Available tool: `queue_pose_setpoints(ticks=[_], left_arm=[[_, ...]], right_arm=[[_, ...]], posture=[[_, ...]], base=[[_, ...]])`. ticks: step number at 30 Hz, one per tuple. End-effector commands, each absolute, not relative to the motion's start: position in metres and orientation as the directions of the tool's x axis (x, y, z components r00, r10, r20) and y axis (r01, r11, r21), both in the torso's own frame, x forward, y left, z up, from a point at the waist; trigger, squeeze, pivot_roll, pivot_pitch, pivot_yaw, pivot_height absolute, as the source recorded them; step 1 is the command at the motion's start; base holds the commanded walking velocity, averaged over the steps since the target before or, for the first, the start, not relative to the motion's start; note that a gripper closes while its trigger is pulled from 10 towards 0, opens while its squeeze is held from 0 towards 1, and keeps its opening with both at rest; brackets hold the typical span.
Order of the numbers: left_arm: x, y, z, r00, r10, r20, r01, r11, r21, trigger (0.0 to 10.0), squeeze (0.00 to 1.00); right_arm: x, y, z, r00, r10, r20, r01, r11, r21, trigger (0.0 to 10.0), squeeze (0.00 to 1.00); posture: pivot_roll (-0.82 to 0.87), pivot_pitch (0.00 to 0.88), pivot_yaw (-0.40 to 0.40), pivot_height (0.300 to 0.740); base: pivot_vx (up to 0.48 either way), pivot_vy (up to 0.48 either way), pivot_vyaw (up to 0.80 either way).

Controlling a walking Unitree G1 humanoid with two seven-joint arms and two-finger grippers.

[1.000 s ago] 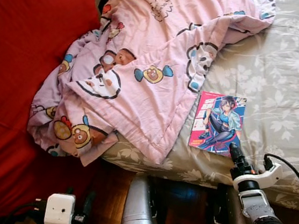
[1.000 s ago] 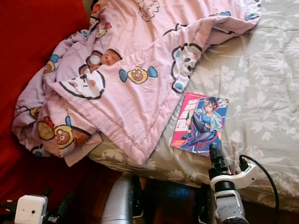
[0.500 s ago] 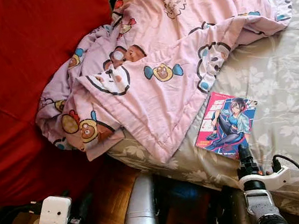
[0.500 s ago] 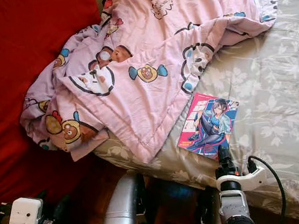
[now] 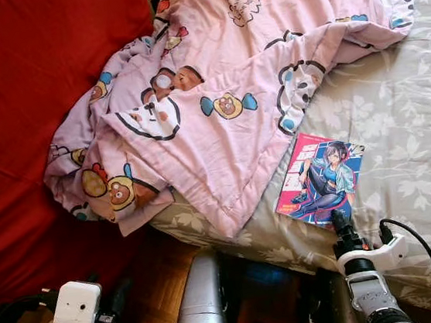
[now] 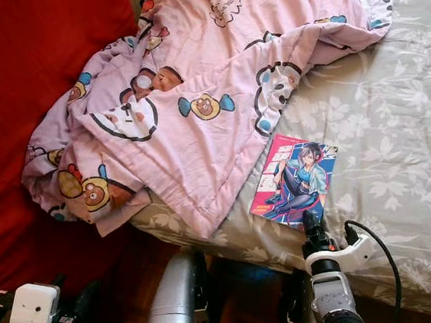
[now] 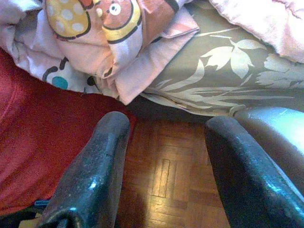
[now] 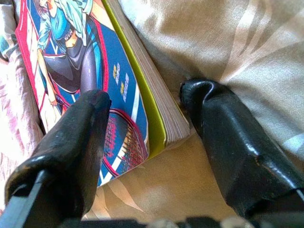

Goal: Clean up the room

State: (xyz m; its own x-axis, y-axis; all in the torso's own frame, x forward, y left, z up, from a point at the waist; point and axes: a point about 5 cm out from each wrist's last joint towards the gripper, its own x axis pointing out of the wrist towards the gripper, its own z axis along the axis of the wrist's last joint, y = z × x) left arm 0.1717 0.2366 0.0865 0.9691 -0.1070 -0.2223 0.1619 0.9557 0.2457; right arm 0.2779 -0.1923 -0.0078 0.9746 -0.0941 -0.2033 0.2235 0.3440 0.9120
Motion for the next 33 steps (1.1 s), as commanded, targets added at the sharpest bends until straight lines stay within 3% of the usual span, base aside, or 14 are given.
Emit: queue_pose_setpoints(ticks=[1, 4, 5, 6, 8, 9, 10, 11, 12, 15, 26, 33], left_arm=[[0.164, 0.246, 0.081, 0.96, -0.076, -0.27, 0.147, 0.956, 0.253, 10.0, 0.0], [0.166, 0.247, 0.081, 0.96, -0.079, -0.269, 0.151, 0.955, 0.257, 10.0, 0.0], [0.166, 0.247, 0.081, 0.96, -0.078, -0.269, 0.15, 0.954, 0.259, 10.0, 0.0], [0.167, 0.247, 0.081, 0.96, -0.078, -0.268, 0.15, 0.954, 0.26, 10.0, 0.0], [0.167, 0.247, 0.081, 0.96, -0.08, -0.268, 0.152, 0.953, 0.262, 10.0, 0.0], [0.167, 0.247, 0.081, 0.96, -0.08, -0.268, 0.153, 0.953, 0.263, 10.0, 0.0], [0.168, 0.247, 0.081, 0.96, -0.081, -0.268, 0.154, 0.952, 0.264, 10.0, 0.0], [0.168, 0.247, 0.081, 0.96, -0.082, -0.267, 0.155, 0.952, 0.265, 10.0, 0.0], [0.169, 0.247, 0.081, 0.961, -0.082, -0.265, 0.155, 0.951, 0.267, 10.0, 0.0], [0.171, 0.248, 0.081, 0.961, -0.082, -0.263, 0.154, 0.951, 0.268, 10.0, 0.0], [0.176, 0.245, 0.079, 0.964, -0.086, -0.253, 0.155, 0.95, 0.269, 10.0, 0.0], [0.18, 0.242, 0.075, 0.964, -0.084, -0.252, 0.152, 0.952, 0.267, 10.0, 0.0]], right_arm=[[0.263, -0.16, -0.027, 0.953, 0.032, -0.302, 0.278, 0.308, 0.91, 10.0, 0.0], [0.264, -0.158, -0.026, 0.957, 0.05, -0.287, 0.26, 0.301, 0.918, 10.0, 0.0], [0.264, -0.155, -0.026, 0.958, 0.065, -0.281, 0.249, 0.301, 0.92, 9.4, 0.0], [0.264, -0.155, -0.026, 0.958, 0.07, -0.279, 0.247, 0.302, 0.921, 9.4, 0.0], [0.264, -0.152, -0.025, 0.959, 0.086, -0.27, 0.231, 0.311, 0.922, 7.8, 0.0], [0.264, -0.152, -0.025, 0.959, 0.088, -0.269, 0.23, 0.312, 0.922, 7.8, 0.0], [0.264, -0.151, -0.025, 0.961, 0.092, -0.261, 0.222, 0.31, 0.925, 2.8, 0.0], [0.264, -0.15, -0.025, 0.962, 0.094, -0.256, 0.216, 0.308, 0.926, 2.8, 0.0], [0.264, -0.15, -0.024, 0.962, 0.101, -0.252, 0.21, 0.312, 0.926, 1.5, 0.0], [0.265, -0.149, -0.024, 0.963, 0.105, -0.248, 0.205, 0.314, 0.927, 0.0, 0.0], [0.264, -0.155, -0.024, 0.968, 0.08, -0.236, 0.199, 0.322, 0.926, 0.0, 0.0], [0.264, -0.172, -0.022, 0.974, -0.04, -0.223, 0.223, 0.324, 0.919, 0.0, 0.0]], posture=[[0.34, 0.476, 0.215, 0.616], [0.34, 0.474, 0.216, 0.616], [0.34, 0.472, 0.217, 0.616], [0.34, 0.472, 0.217, 0.616], [0.34, 0.467, 0.219, 0.616], [0.34, 0.467, 0.219, 0.616], [0.34, 0.464, 0.219, 0.616], [0.34, 0.464, 0.219, 0.616], [0.34, 0.464, 0.22, 0.616], [0.34, 0.46, 0.22, 0.616], [0.32, 0.447, 0.207, 0.616], [0.3, 0.43, 0.187, 0.616]], base=[[0.0, 0.0, 0.0], [0.0, 0.0, 0.0], [0.0, 0.0, 0.0], [0.0, 0.0, 0.0], [0.0, 0.0, 0.0], [0.0, 0.0, 0.0], [0.0, 0.0, 0.0], [0.0, 0.0, 0.0], [0.0, 0.0, 0.0], [0.0, 0.0, 0.0], [0.0, 0.0, 0.0], [0.0, 0.0, 0.0]])
